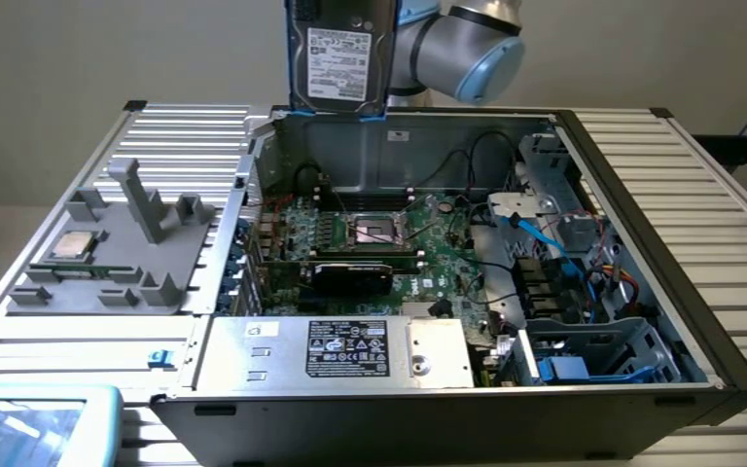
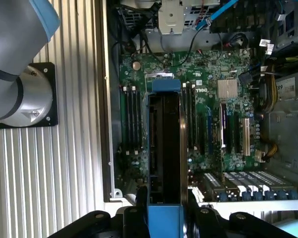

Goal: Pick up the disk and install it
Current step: 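Pick up the disk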

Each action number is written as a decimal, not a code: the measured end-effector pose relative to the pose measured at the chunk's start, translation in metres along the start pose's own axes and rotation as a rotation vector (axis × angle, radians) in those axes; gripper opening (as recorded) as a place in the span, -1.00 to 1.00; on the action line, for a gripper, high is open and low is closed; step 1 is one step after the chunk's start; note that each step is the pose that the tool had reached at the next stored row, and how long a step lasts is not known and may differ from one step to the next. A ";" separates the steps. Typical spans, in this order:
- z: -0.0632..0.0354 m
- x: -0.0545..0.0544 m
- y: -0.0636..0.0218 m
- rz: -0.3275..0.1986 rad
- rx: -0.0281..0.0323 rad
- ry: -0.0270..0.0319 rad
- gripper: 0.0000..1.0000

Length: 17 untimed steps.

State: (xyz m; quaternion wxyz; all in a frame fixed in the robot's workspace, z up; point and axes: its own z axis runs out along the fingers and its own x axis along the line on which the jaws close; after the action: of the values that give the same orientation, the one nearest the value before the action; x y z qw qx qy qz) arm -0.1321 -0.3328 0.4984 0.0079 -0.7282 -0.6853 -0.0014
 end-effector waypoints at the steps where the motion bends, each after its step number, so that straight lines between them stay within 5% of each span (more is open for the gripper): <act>1: -0.0008 -0.001 0.0018 0.000 0.0000 0.0000 -0.25; 17: -0.0122 -0.034 0.0464 0.000 -0.0001 0.0000 -0.25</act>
State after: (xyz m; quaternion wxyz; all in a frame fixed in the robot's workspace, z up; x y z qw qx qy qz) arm -0.0878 -0.3698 0.5096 0.0079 -0.7281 -0.6854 -0.0014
